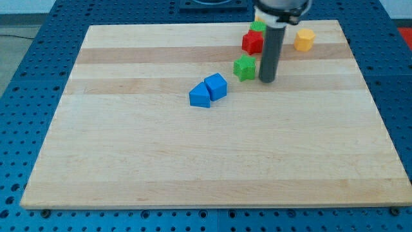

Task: Place the green circle parallel to the yellow heart

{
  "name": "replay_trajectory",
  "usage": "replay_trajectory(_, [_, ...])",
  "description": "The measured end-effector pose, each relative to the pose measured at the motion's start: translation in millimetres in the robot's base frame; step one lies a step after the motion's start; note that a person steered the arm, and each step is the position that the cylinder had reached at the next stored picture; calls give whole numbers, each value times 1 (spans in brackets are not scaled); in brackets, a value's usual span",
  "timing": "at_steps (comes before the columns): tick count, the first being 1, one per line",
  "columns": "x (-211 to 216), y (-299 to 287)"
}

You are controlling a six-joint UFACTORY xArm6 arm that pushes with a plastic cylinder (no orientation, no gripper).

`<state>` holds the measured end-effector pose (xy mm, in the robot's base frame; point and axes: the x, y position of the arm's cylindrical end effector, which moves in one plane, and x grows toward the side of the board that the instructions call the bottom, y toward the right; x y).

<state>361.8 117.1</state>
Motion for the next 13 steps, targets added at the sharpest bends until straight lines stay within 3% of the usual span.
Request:
replay_trajectory(1, [-47, -12])
replay_trajectory(2, [-21, -87])
replay_trajectory(3, [8, -118])
replay_trajectory(4, [0, -68])
replay_trajectory(5, [-14, 41])
replay_trajectory(6, [-71, 129])
replay_trajectory(7, [-132, 157])
replay_trajectory(9, [-111, -25])
replay_trajectory(10, [-116, -39])
replay_trajectory(12, [-143, -7])
replay_trajectory(13, [-144, -99])
